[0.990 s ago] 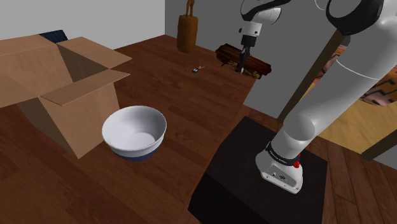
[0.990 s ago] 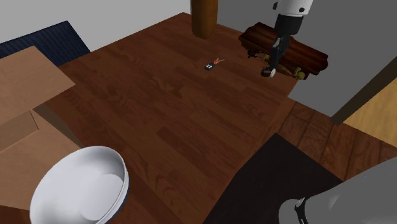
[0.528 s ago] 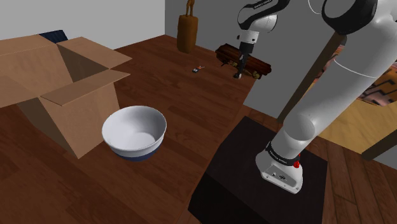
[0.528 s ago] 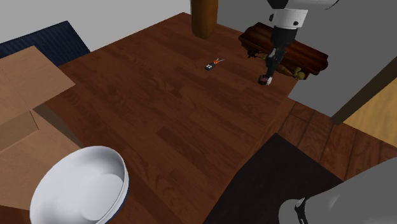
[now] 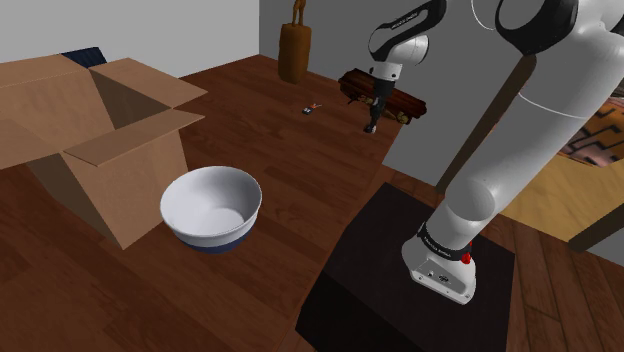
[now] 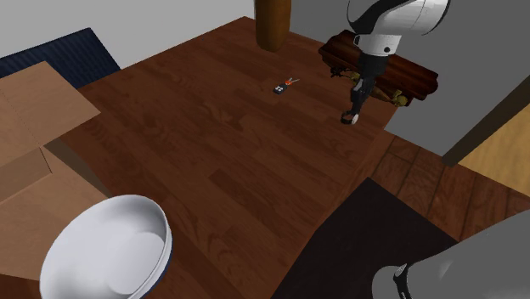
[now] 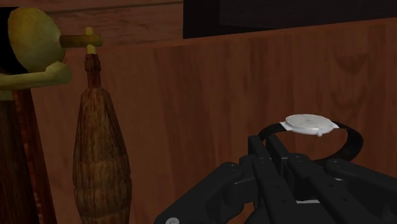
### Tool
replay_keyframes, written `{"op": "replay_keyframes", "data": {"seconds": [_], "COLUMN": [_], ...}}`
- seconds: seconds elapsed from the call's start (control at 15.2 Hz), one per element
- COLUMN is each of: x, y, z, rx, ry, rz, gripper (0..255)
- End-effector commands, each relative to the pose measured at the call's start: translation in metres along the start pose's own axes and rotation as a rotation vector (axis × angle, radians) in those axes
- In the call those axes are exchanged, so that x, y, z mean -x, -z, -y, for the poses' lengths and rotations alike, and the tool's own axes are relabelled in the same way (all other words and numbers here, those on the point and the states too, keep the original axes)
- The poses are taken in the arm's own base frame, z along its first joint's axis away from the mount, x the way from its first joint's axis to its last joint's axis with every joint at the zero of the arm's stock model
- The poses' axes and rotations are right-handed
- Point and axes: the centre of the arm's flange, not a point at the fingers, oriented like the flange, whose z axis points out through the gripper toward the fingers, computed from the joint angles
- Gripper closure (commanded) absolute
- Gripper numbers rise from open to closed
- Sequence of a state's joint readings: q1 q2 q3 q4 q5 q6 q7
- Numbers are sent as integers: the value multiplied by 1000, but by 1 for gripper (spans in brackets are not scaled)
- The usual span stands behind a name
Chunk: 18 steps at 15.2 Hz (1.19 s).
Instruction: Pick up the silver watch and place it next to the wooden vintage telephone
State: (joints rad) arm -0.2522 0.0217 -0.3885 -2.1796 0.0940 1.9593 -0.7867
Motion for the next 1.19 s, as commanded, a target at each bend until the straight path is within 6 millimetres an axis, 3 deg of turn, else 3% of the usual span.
{"op": "replay_keyframes", "data": {"seconds": [0.0,0.59,0.66,0.99,1.12], "x": [-2,-2,-2,-2,-2], "y": [-10,-15,-15,-15,12], "z": [-3,-4,-4,-4,-4], "rx": [0,0,0,0,0], "ry": [0,0,0,0,0], "rz": [0,0,0,0,0], "gripper": [255,255,0,0,0]}}
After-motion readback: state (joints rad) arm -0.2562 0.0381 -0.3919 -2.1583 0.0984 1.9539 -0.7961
